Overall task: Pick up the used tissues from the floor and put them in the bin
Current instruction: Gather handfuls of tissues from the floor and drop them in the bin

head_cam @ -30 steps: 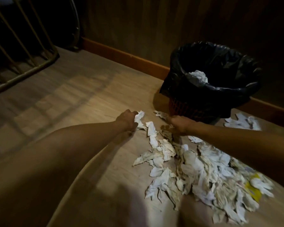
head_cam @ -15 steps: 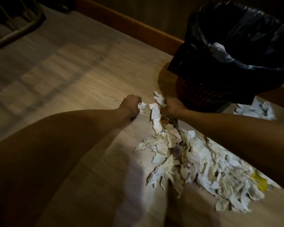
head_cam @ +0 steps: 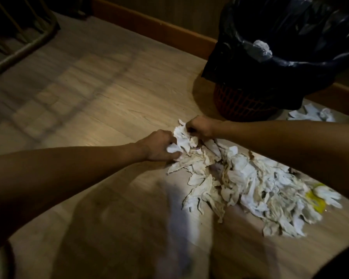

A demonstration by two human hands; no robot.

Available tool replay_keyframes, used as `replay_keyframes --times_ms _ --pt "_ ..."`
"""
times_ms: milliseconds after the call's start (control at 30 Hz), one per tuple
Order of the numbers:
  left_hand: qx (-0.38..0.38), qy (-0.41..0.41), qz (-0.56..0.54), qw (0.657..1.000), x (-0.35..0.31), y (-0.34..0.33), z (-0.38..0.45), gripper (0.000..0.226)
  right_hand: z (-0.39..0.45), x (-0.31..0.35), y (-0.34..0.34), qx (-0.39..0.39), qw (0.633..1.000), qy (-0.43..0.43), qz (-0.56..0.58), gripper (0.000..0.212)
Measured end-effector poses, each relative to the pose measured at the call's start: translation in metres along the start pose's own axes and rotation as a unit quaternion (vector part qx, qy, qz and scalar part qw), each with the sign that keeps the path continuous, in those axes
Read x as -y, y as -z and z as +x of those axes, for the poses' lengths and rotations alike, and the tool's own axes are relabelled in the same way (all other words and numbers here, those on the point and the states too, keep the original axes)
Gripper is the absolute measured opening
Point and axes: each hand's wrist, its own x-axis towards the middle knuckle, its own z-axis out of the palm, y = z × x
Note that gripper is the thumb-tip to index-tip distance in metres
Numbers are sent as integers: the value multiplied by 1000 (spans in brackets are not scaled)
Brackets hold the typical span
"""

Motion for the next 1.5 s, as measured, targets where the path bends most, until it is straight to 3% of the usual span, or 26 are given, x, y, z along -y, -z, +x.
replay_keyframes --times_ms 67,133,233,333,467,633,700,867,967,1067,1167,1400,1500 --pt "27 -64 27 997 -14 0 -2 49 -6 -2 18 -43 999 -18 14 8" --pt "66 -84 35 994 -31 -2 -2 77 -19 -8 34 -68 997 -41 21 17" --pt "139 -93 57 984 -58 -9 1 114 -45 -23 44 -63 997 -37 -11 30" --pt "171 -86 96 977 -82 -24 4 128 -76 -35 39 -33 997 -35 -57 31" --pt "173 -64 132 974 -90 -52 9 111 -119 -40 28 68 995 -30 -74 13" --pt "166 -90 95 977 -87 -41 18 52 -151 -46 -1 153 985 -55 -62 86" --pt "139 -90 83 983 -82 -30 19 43 -154 -48 -15 157 985 -29 -71 88" --pt "39 -37 68 996 -68 -3 15 43 -148 -49 -30 109 992 32 -60 34" --pt "-15 12 78 997 -51 11 16 52 -142 -50 -13 72 994 63 -60 14" --pt "-27 39 66 997 -29 14 23 44 -136 -56 12 17 996 39 -78 21" --pt "11 35 56 998 -14 7 31 39 -132 -63 25 -26 995 22 -97 33" --pt "79 -40 105 991 -22 -23 38 38 -115 -55 8 56 993 -51 -95 22" --pt "58 -73 60 994 -23 -24 37 64 -110 -53 -3 83 988 -93 -89 36"
